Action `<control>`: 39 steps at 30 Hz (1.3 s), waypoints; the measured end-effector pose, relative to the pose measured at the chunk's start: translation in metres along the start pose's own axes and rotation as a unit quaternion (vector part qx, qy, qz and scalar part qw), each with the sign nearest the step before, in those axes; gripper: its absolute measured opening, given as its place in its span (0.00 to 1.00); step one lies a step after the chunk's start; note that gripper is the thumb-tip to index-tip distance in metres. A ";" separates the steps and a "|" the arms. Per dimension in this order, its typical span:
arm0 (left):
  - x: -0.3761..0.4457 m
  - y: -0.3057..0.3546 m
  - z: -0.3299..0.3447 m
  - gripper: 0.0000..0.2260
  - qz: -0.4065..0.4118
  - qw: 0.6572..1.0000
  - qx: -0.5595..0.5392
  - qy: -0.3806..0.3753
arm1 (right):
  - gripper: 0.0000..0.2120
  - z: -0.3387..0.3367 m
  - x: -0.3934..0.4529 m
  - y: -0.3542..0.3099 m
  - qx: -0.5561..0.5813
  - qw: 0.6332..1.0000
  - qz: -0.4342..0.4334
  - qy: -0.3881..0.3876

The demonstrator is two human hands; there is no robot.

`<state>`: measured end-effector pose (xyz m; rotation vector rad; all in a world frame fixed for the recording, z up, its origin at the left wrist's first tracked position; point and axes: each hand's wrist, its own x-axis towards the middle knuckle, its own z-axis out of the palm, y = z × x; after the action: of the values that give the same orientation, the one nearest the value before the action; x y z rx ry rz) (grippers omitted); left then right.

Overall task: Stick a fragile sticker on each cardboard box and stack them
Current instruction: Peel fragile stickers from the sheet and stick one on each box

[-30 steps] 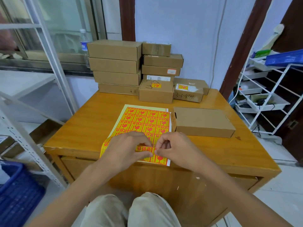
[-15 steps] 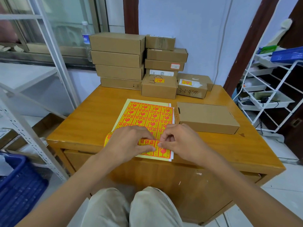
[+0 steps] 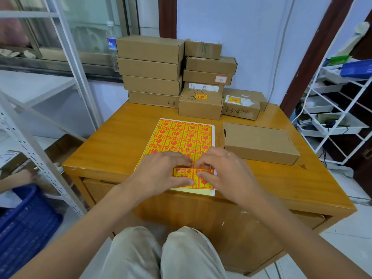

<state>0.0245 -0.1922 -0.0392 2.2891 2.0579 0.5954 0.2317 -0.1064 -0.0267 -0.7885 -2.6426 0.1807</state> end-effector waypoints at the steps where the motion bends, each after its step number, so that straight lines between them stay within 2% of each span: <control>1: 0.000 -0.001 0.000 0.28 -0.001 1.000 0.001 -0.001 | 0.07 0.002 -0.002 0.001 -0.009 1.000 -0.009 0.010; 12: 0.002 -0.004 0.000 0.29 -0.013 1.000 0.013 -0.017 | 0.07 0.015 -0.006 -0.002 -0.057 0.997 -0.027 0.052; 19: 0.004 -0.008 0.001 0.31 -0.014 0.999 0.007 -0.033 | 0.01 0.018 -0.005 -0.001 -0.037 0.998 -0.022 0.050; 23: 0.005 -0.010 -0.002 0.32 -0.019 0.999 0.002 -0.051 | 0.03 0.013 -0.007 -0.003 -0.025 0.998 -0.047 0.042; 28: 0.000 -0.024 0.004 0.30 0.006 0.998 -0.020 -0.064 | 0.03 -0.005 -0.042 -0.001 0.051 0.996 -0.055 0.044; 34: 0.002 -0.026 0.003 0.31 0.024 0.995 0.053 -0.081 | 0.03 -0.034 -0.082 0.010 0.204 0.975 0.033 0.087; 36: 0.012 -0.017 -0.006 0.29 0.030 0.997 0.044 -0.056 | 0.04 -0.041 -0.081 0.023 0.235 0.964 0.070 0.103; 39: 0.029 0.019 -0.013 0.20 0.046 0.997 -0.052 0.027 | 0.09 -0.050 -0.073 0.043 0.274 0.948 0.106 0.122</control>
<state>0.0412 -0.1705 -0.0145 2.3434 1.9020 0.7577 0.3288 -0.1097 -0.0138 -0.8288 -2.1117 0.7831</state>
